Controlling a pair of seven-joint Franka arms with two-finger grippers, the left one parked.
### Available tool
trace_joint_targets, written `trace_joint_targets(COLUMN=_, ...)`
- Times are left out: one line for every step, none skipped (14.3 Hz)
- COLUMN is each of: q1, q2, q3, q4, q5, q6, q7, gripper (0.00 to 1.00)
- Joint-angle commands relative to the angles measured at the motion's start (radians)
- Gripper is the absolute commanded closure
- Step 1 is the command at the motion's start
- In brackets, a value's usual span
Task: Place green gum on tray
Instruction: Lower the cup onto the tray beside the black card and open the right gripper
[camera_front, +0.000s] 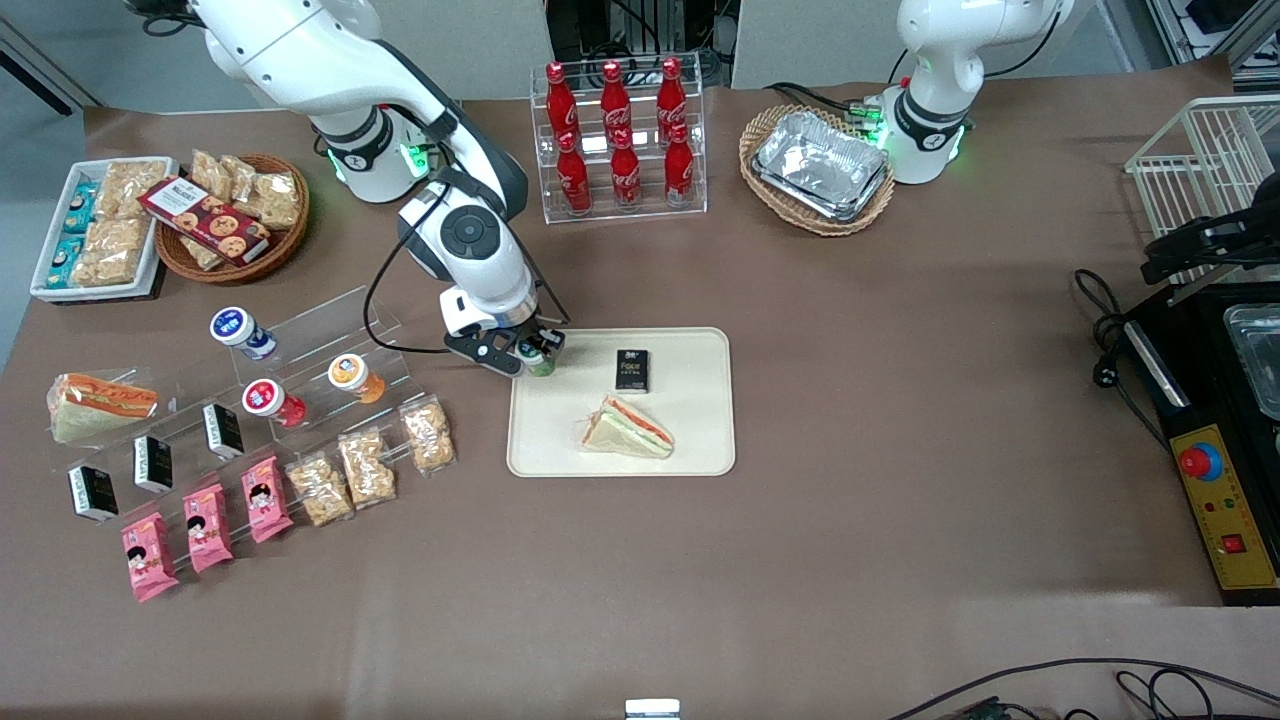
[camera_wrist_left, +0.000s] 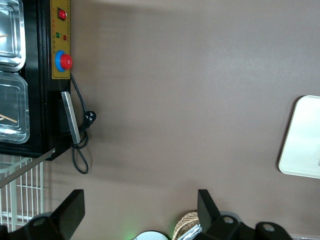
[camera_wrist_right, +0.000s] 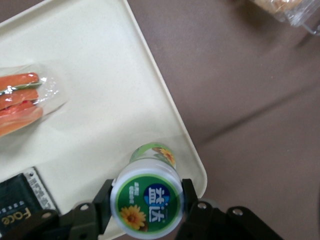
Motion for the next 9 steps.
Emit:
trace_joint_targets(q1=0.010, q2=0.038, q3=0.001, q4=0.043, q5=-0.032, q6=0.005, q7=0.053, gripper=0.82)
trace_joint_targets(q1=0.014, q2=0.042, q3=0.001, q4=0.044, q5=-0.032, q6=0.005, q7=0.058, gripper=0.68)
trace_joint_targets(q1=0.016, q2=0.045, q3=0.001, q4=0.044, q5=-0.034, q6=0.005, q7=0.074, gripper=0.61)
trace_joint_targets(q1=0.020, q2=0.047, q3=0.001, q4=0.044, q5=-0.035, q6=0.006, q7=0.085, gripper=0.60)
trace_joint_targets(q1=0.030, q2=0.050, q3=-0.001, q4=0.046, q5=-0.044, q6=0.006, q7=0.093, gripper=0.39)
trace_joint_targets(q1=0.030, q2=0.056, q3=-0.001, q4=0.046, q5=-0.049, q6=0.006, q7=0.099, gripper=0.28)
trace_joint_targets(q1=0.030, q2=0.058, q3=-0.002, q4=0.052, q5=-0.053, q6=0.006, q7=0.102, gripper=0.27)
trace_joint_targets(q1=0.030, q2=0.058, q3=-0.002, q4=0.052, q5=-0.053, q6=0.006, q7=0.102, gripper=0.19)
trace_joint_targets(q1=0.028, q2=0.058, q3=-0.004, q4=0.053, q5=-0.052, q6=0.006, q7=0.102, gripper=0.02)
